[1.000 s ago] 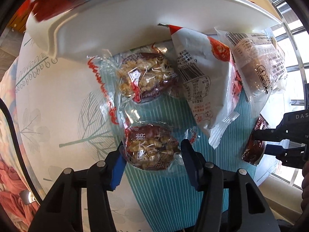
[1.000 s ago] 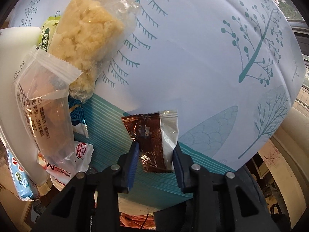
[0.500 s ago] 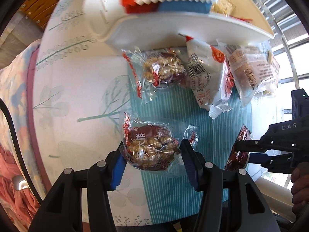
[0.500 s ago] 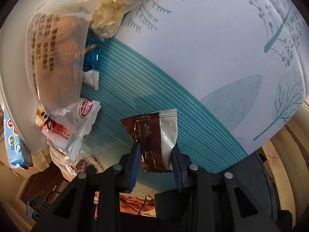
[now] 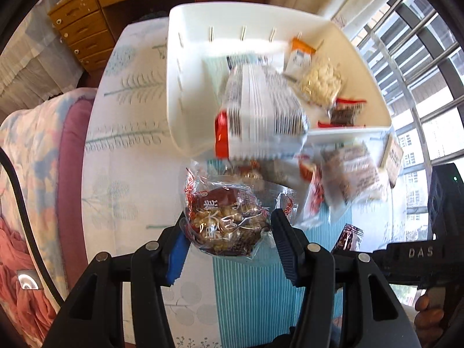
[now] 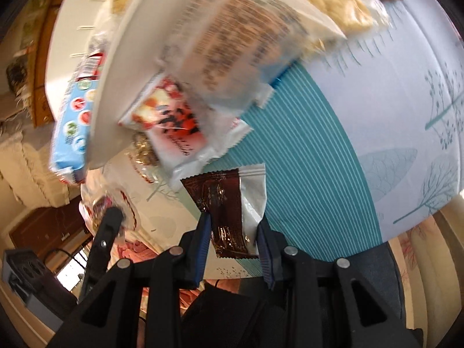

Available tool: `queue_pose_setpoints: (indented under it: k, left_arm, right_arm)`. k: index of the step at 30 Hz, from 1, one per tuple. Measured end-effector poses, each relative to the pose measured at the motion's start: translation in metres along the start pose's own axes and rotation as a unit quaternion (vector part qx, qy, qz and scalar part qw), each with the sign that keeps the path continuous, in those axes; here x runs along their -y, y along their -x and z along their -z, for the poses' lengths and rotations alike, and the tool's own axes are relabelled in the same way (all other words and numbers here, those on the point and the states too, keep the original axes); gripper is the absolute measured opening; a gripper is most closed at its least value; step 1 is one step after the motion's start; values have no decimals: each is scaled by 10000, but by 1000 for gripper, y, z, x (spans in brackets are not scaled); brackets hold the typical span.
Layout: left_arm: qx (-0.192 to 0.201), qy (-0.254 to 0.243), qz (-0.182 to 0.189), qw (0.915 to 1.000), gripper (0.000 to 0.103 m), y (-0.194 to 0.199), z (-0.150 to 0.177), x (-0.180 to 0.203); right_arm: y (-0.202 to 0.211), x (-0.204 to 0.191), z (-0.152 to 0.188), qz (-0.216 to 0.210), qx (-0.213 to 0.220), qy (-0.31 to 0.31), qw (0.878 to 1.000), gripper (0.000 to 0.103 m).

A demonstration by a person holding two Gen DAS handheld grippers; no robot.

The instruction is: Organize snacks

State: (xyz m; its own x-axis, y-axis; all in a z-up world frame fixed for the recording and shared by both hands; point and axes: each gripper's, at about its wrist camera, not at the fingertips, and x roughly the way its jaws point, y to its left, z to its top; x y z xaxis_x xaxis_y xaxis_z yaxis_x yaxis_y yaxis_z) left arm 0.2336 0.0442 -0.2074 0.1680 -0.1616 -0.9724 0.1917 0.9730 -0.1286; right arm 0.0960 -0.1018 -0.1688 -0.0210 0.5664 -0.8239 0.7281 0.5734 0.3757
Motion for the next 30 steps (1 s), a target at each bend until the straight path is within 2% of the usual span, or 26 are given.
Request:
queue_pose_setpoints:
  k: [4,6,9,17,25,30]
  left_arm:
    - [92,69,0,9999,52,5,-26,7]
    - [145,102,-2,9998,34,10,-34,9]
    - [240,181,103,9995,33,14,-45,10]
    - [326,198,31,9993,31,8,-79,18]
    - [356,263,-106,9990,31,-12,-114,23]
    - [347,194,-111,9991,31,-22,-122,30]
  right_arm:
    - [21,-16,-11,-145,200,314,9992,31]
    - [32,-24,-14,-219,301,459,9982,31]
    - [47,-34,-20,-306,477,689,9960,31]
    - [70,-61,-30,-456,1026,1269,9855,31]
    - [81,-54,-42,-446,1421,1686,9744,31]
    - [82,-51,-57,-352,1698,1838,9675,31]
